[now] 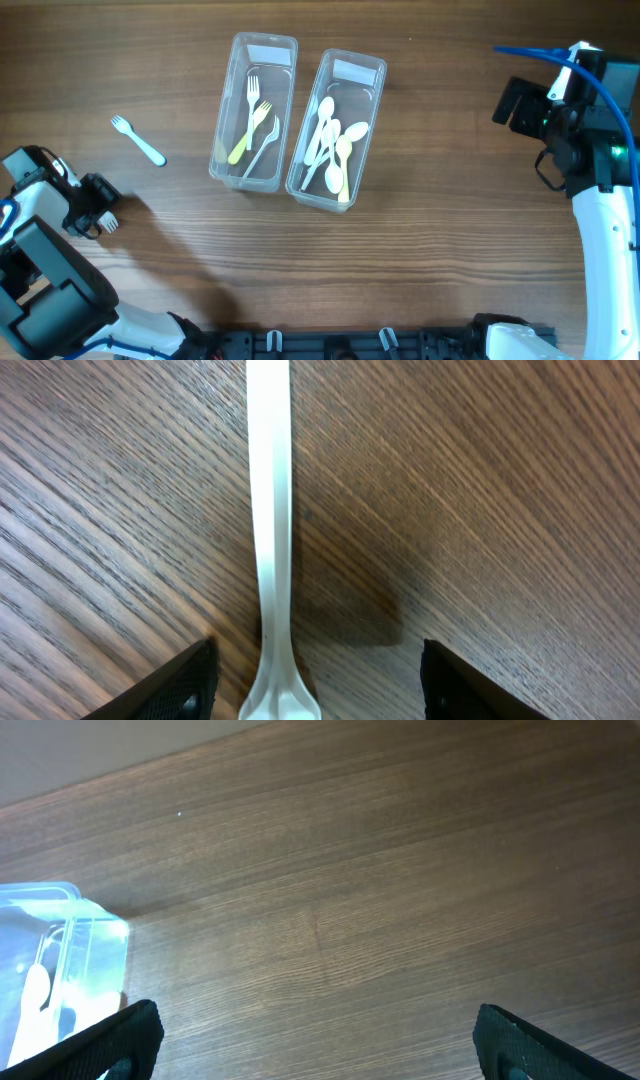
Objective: Pack container
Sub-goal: 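Move the left gripper back and grasp a white fork, then carry the white fork into the left container and release, then grasp the light-blue fork with the left gripper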
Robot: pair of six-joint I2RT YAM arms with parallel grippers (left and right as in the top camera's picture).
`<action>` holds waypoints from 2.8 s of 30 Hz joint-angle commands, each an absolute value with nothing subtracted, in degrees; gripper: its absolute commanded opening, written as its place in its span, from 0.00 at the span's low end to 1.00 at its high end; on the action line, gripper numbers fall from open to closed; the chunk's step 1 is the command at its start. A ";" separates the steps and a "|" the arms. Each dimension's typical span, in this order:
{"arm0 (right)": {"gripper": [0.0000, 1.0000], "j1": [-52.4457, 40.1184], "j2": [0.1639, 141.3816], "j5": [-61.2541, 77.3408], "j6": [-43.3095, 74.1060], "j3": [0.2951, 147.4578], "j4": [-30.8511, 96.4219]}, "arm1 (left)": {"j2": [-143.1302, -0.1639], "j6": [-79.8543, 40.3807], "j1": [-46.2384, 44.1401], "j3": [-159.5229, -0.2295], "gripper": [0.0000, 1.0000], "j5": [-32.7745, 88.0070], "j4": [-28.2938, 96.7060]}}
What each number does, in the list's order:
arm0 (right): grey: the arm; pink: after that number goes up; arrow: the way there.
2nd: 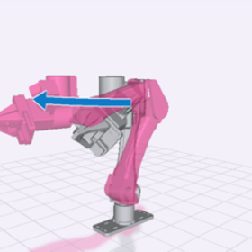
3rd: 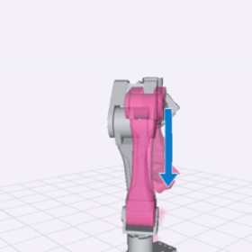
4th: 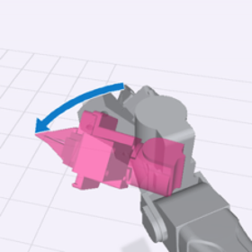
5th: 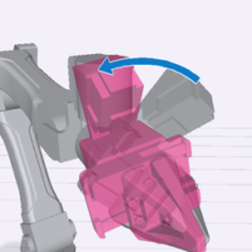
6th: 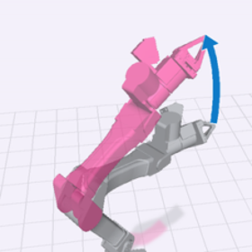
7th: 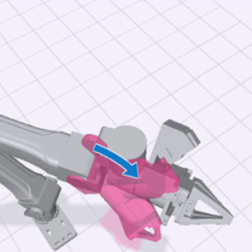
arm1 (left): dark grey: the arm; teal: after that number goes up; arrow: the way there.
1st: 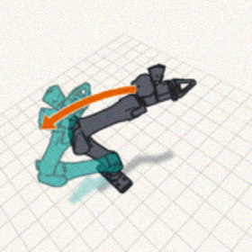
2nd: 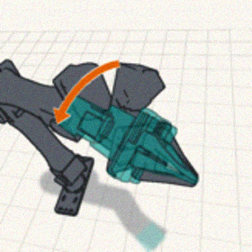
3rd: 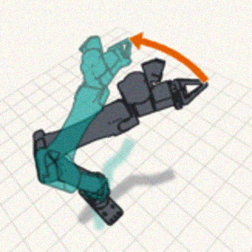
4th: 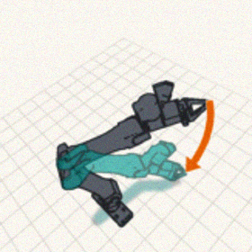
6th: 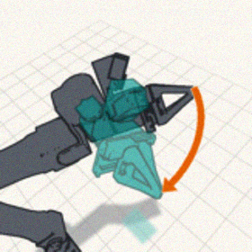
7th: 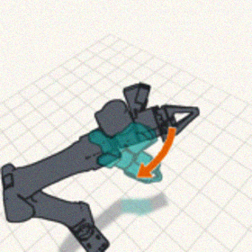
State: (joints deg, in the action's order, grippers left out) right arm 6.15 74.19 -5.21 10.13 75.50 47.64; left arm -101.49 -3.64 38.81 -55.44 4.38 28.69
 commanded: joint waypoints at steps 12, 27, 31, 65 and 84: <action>1.00 6.07 74.04 -6.22 9.17 75.79 47.57 | -104.05 -7.05 39.13 -55.20 0.04 2.94 26.41; 1.00 6.07 74.04 -6.22 9.15 75.79 47.57 | -69.23 -4.56 18.50 -62.65 0.04 39.20 22.44; 1.00 6.07 74.04 -6.22 9.15 75.79 47.57 | -74.56 3.36 3.60 -62.65 0.04 30.11 22.15; 1.00 6.07 74.04 -6.22 9.13 75.79 47.57 | -87.88 -35.46 8.25 -62.70 0.95 -18.06 23.20; 1.00 6.07 74.04 -6.22 9.13 75.79 47.57 | -117.14 -25.63 18.59 -62.70 0.66 -9.65 1.32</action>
